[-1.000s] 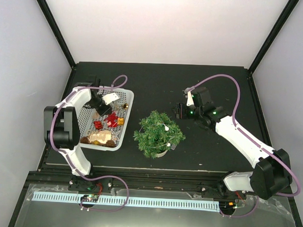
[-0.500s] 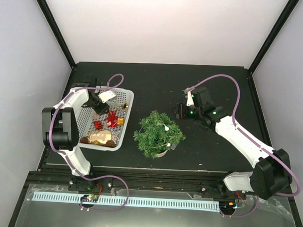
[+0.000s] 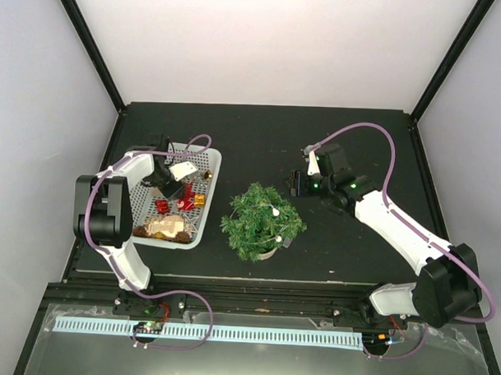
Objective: Decorate the small christmas tree
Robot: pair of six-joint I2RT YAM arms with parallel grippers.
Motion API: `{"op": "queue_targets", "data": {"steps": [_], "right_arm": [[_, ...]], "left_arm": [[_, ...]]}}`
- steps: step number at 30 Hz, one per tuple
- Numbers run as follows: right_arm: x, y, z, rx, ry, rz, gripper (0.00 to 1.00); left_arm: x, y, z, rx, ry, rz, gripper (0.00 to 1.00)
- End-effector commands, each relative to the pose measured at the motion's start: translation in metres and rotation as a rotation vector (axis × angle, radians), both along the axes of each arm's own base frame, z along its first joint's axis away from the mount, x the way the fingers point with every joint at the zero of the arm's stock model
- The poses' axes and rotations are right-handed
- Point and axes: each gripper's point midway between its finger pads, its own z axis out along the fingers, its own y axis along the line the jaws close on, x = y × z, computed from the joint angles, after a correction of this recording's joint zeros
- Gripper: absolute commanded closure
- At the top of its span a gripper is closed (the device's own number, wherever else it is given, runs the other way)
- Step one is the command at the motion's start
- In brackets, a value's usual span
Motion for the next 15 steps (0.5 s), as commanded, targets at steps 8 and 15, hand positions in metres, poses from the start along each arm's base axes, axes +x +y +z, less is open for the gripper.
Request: {"op": "queue_targets", "data": {"steps": [8, 15], "right_arm": [[0.007, 0.004, 0.01, 0.022, -0.032, 0.012, 0.35], [0.007, 0.004, 0.009, 0.023, -0.03, 0.016, 0.35]], "left_arm": [[0.011, -0.004, -0.021, 0.082, -0.001, 0.059, 0.51], [0.019, 0.003, -0.025, 0.128, -0.016, 0.091, 0.47]]}}
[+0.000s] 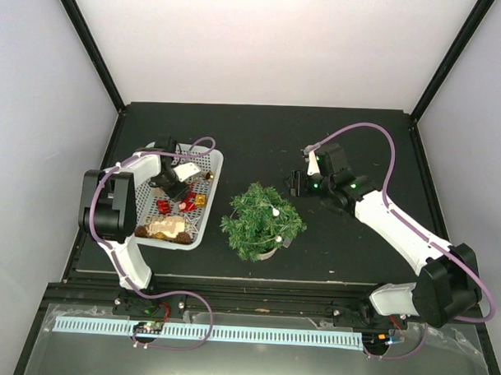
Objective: Decorate the small christmas tree
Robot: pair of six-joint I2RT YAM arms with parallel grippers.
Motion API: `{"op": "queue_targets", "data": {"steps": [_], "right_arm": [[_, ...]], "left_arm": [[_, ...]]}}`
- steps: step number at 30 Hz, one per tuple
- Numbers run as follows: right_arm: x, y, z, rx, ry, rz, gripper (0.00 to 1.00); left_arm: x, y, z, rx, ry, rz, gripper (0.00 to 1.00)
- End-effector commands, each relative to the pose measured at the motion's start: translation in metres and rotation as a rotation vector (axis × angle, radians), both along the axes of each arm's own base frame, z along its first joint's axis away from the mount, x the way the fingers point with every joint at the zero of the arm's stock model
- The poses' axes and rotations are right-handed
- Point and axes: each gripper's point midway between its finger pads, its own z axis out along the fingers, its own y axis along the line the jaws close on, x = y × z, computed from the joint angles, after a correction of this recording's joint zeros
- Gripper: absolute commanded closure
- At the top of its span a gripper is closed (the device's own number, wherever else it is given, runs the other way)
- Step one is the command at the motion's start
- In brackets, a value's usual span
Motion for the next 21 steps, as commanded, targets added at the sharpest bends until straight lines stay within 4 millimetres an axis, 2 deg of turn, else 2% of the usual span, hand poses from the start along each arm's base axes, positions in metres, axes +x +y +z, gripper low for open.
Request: {"op": "queue_targets", "data": {"steps": [1, 6, 9, 11, 14, 17, 21], "right_arm": [[0.007, 0.003, 0.009, 0.02, -0.032, 0.012, 0.35], [0.007, 0.003, 0.011, 0.021, -0.037, 0.012, 0.35], [0.007, 0.004, 0.012, 0.022, -0.037, 0.013, 0.35], [0.007, 0.004, 0.012, 0.023, -0.038, 0.013, 0.35], [0.008, 0.004, 0.013, 0.024, -0.04, 0.013, 0.35], [0.007, 0.004, 0.012, 0.024, -0.038, 0.016, 0.35], [0.008, 0.004, 0.012, 0.025, -0.038, 0.014, 0.35]], "left_arm": [[0.013, 0.007, -0.003, 0.061, -0.038, 0.028, 0.47], [0.033, 0.039, 0.004, 0.236, -0.159, 0.051, 0.47], [0.051, 0.066, 0.021, 0.351, -0.269, 0.088, 0.47], [0.055, 0.073, 0.032, 0.369, -0.296, 0.102, 0.47], [0.052, 0.063, 0.045, 0.302, -0.303, 0.089, 0.48], [0.042, 0.036, 0.055, 0.145, -0.27, 0.048, 0.48], [0.022, 0.007, 0.057, -0.02, -0.17, 0.015, 0.47]]}}
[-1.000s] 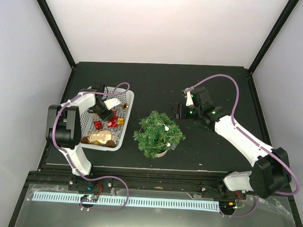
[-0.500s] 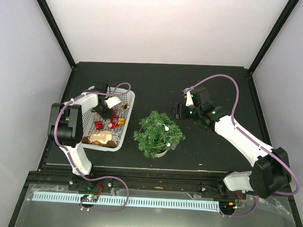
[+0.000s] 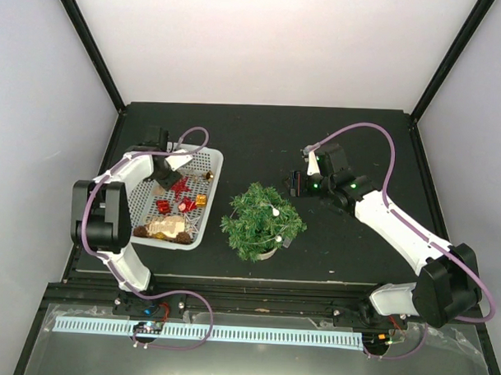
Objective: Decorate the small christmas tree
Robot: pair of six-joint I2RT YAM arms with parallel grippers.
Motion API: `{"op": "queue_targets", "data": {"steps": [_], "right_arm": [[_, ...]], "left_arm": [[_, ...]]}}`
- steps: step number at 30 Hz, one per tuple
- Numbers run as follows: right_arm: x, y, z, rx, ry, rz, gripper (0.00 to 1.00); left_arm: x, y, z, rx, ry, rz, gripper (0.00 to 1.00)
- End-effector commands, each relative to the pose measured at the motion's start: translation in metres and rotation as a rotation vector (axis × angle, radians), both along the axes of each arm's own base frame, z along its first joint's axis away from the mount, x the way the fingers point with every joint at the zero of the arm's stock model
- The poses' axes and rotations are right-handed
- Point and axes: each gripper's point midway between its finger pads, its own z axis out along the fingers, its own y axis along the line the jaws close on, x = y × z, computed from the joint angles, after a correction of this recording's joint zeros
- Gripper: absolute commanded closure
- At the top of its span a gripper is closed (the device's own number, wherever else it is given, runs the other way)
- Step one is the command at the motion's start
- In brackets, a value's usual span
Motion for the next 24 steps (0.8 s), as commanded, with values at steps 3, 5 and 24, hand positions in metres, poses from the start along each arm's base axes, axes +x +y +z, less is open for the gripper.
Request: {"op": "queue_targets", "data": {"steps": [3, 5, 24], "right_arm": [[0.008, 0.003, 0.011, 0.018, -0.041, 0.006, 0.35], [0.008, 0.003, 0.011, 0.02, -0.039, 0.007, 0.35], [0.008, 0.004, 0.009, 0.022, -0.036, 0.011, 0.35]], "left_arm": [[-0.019, -0.041, 0.017, -0.225, 0.084, -0.066, 0.47], [-0.021, -0.043, 0.012, -0.221, 0.093, -0.071, 0.48], [-0.024, -0.035, -0.026, -0.119, 0.162, 0.012, 0.51]]}}
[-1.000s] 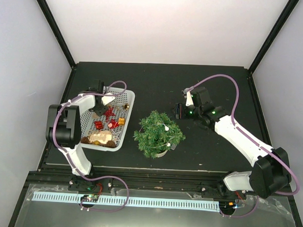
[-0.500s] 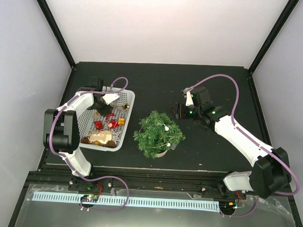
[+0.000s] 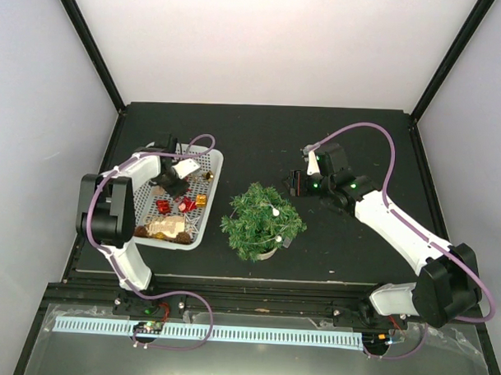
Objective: Decorate the small christmas tree
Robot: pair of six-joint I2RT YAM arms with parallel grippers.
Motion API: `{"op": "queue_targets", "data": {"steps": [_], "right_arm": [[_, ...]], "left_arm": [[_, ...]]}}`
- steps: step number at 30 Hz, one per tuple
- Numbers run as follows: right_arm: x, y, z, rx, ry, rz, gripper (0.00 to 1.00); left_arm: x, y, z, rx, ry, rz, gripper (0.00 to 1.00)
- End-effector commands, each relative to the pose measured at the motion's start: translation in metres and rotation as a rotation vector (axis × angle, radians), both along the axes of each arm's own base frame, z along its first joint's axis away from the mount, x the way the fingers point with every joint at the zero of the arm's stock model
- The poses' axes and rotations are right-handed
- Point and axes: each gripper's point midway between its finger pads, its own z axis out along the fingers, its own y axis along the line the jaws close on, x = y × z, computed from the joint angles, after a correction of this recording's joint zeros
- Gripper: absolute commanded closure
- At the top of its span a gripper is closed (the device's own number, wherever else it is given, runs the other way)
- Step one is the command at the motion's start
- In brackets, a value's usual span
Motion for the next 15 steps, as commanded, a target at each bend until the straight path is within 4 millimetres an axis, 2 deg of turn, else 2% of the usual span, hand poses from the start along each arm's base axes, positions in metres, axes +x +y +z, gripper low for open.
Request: {"op": "queue_targets", "data": {"steps": [1, 9, 15], "right_arm": [[0.007, 0.003, 0.007, 0.017, -0.029, 0.01, 0.35], [0.007, 0.004, 0.007, 0.017, -0.029, 0.011, 0.35], [0.007, 0.004, 0.006, 0.018, -0.027, 0.014, 0.35]], "left_arm": [[0.004, 0.006, -0.006, 0.022, 0.014, 0.041, 0.5], [0.005, 0.013, -0.012, 0.014, 0.037, 0.068, 0.41], [0.011, 0.019, -0.014, 0.016, 0.034, 0.08, 0.18]]}}
